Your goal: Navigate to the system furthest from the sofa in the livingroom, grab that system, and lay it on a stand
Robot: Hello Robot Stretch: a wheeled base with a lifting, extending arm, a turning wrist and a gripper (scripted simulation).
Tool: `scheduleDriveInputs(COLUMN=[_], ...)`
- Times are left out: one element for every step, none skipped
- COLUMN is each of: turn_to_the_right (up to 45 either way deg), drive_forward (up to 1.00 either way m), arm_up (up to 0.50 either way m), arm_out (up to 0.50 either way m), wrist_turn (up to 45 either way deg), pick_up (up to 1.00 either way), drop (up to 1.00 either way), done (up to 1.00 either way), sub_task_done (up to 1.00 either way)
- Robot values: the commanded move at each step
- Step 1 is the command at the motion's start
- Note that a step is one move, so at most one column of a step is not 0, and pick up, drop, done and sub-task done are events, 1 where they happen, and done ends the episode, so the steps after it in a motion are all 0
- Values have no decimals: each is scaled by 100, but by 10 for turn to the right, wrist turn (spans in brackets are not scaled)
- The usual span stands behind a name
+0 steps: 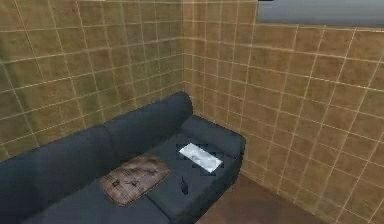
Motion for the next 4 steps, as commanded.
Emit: scheduleDriveInputs(turn_to_the_right=[-450, -450, -450, -60], drive_forward=[0, 0, 0, 0], arm_up=[0, 0, 0, 0], arm_out=[0, 0, 0, 0], wrist_turn=[0, 0, 0, 0], pick_up=[0, 0, 0, 0], drop=[0, 0, 0, 0], done=[0, 0, 0, 0], sub_task_done=[0, 0, 0, 0])
